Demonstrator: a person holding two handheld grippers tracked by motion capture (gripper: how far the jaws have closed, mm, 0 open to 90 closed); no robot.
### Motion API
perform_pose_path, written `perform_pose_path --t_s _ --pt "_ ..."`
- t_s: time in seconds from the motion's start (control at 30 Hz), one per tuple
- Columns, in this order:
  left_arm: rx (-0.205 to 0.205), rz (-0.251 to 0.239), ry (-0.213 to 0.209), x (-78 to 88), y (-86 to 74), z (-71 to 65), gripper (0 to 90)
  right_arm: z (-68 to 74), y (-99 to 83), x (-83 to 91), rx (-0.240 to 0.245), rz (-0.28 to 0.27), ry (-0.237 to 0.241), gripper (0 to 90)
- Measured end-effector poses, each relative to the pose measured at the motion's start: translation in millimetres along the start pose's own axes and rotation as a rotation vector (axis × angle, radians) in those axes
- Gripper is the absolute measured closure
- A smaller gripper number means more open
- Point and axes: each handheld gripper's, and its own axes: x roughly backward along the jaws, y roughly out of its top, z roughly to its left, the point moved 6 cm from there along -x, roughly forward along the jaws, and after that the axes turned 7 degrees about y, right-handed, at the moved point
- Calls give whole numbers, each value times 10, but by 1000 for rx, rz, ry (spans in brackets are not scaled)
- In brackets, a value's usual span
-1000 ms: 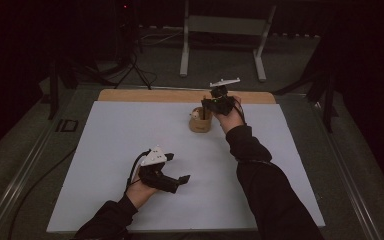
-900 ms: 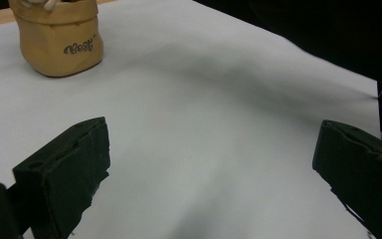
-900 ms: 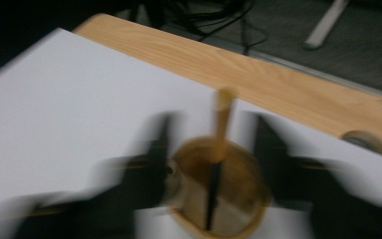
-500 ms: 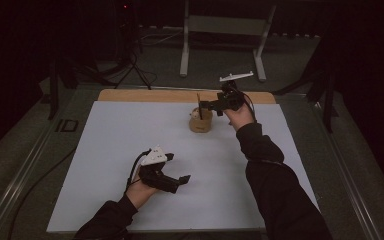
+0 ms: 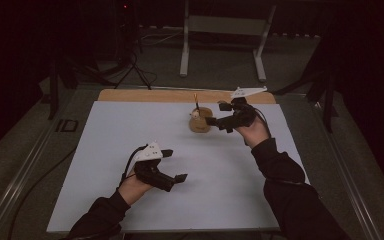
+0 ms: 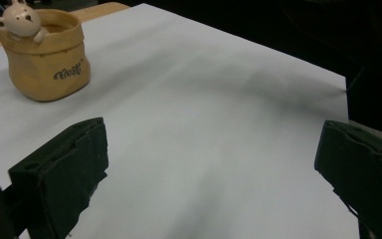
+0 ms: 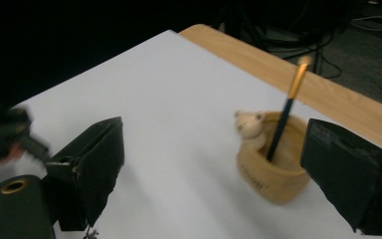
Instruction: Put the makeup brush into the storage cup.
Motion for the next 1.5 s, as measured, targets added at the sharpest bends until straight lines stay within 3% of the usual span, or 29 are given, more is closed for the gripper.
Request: perform_pose_path --t_s 0.1,0.27,0.43,0.77,1.0,1.43,1.5 --pt "-4 -5 -14 51 9 0 15 103 -95 77 31 -22 28 118" --pt "-15 -12 -28 155 1 21 16 184 -272 167 33 -48 56 109" --pt "-7 -7 -16 240 -50 83 16 279 -478 279 94 -81 73 132" --pt "-1 -2 -8 370 -191 147 16 435 -854 523 61 -66 128 135" --pt "-7 -1 -20 474 -307 155 16 522 -1141 585 55 -48 151 133" --pt "-7 -21 -36 662 -522 172 16 673 -1516 773 69 -67 202 119" --pt "-14 -26 -36 699 -552 169 16 674 -1562 791 85 -67 183 119"
